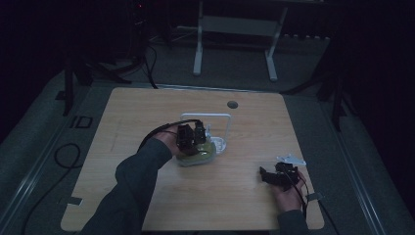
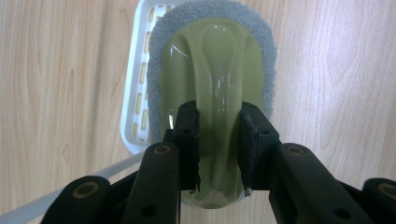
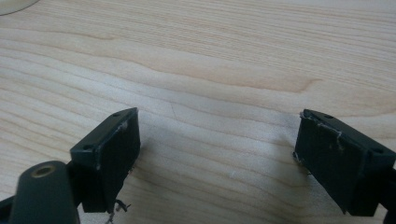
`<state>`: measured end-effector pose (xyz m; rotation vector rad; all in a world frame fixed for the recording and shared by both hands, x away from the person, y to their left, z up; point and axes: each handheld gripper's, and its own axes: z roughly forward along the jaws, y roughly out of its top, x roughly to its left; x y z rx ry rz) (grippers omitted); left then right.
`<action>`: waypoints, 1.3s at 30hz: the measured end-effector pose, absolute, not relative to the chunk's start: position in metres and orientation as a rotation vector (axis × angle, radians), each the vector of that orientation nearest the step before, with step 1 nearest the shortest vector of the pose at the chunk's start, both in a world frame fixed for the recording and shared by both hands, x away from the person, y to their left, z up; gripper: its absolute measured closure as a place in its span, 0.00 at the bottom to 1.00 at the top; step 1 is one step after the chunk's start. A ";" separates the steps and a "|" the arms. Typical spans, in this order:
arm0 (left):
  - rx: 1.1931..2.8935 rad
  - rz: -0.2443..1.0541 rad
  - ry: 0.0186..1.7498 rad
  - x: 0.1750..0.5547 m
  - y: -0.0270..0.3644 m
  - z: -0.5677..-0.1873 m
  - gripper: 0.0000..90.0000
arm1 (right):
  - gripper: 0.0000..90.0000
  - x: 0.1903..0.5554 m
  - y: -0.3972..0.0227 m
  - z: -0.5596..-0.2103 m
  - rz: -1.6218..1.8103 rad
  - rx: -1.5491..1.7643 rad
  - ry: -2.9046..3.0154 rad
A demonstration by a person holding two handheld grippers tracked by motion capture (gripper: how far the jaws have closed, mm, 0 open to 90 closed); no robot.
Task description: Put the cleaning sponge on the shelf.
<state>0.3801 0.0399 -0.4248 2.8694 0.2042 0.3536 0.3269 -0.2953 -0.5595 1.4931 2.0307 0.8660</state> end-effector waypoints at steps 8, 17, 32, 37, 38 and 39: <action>2.876 0.378 0.201 0.386 0.038 -0.429 0.79 | 0.15 0.327 -0.295 -0.560 0.866 1.492 2.031; 2.881 0.410 0.189 0.390 0.034 -0.432 0.79 | 0.15 0.327 -0.295 -0.560 0.866 1.491 2.031; 2.886 0.432 0.159 0.392 0.026 -0.431 0.79 | 0.15 0.327 -0.295 -0.560 0.866 1.490 2.031; 2.885 0.439 0.119 0.392 0.020 -0.427 0.79 | 0.15 0.327 -0.295 -0.560 0.866 1.489 2.033; 2.889 0.448 0.110 0.392 0.019 -0.427 0.79 | 0.15 0.327 -0.295 -0.560 0.866 1.489 2.033; 2.888 0.451 0.110 0.392 0.018 -0.426 0.79 | 0.15 0.327 -0.295 -0.560 0.866 1.489 2.033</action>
